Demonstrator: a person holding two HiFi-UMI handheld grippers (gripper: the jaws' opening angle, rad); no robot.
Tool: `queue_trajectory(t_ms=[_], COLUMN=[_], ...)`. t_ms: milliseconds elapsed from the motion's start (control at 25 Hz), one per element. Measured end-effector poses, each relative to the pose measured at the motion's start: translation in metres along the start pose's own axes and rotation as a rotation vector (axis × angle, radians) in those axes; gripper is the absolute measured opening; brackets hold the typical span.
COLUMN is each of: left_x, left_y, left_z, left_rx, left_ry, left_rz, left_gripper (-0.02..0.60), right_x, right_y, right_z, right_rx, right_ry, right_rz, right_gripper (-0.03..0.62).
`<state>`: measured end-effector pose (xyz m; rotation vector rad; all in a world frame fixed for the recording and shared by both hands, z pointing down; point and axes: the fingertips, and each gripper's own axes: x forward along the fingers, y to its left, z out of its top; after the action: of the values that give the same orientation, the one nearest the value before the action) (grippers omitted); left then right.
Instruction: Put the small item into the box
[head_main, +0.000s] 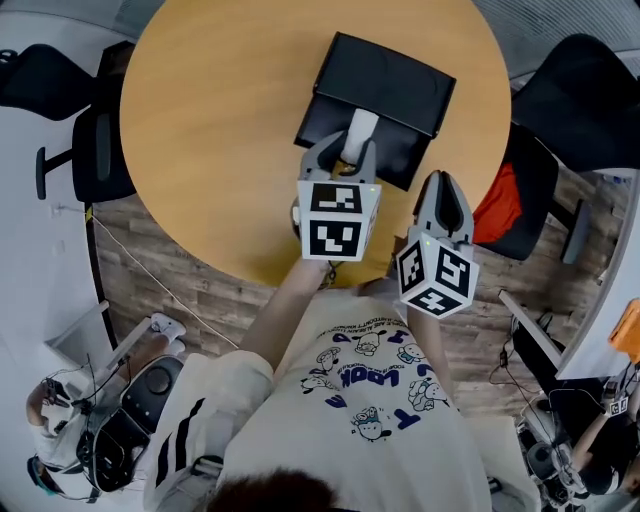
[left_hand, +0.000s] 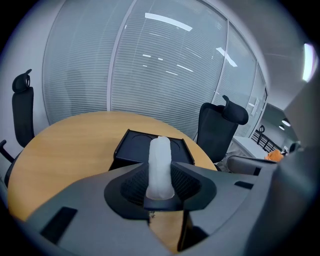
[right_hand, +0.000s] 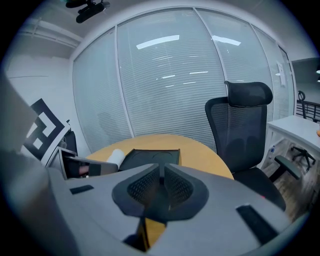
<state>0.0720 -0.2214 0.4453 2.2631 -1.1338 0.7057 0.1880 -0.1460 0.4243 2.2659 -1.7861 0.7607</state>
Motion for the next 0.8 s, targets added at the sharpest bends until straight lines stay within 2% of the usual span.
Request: queue_trajectory(t_ms=[800], left_x=[0.06], left_y=[0.007], left_z=[-0.043], left_rx=[-0.01], left_ry=[0.177], left_rz=[-0.046], left_gripper=[0.143], right_x=[0.012], right_y=[-0.011], right_z=[-0.031], right_rx=[0.015], right_ry=[0.09], right_rz=[-0.087], right_gripper=[0.047])
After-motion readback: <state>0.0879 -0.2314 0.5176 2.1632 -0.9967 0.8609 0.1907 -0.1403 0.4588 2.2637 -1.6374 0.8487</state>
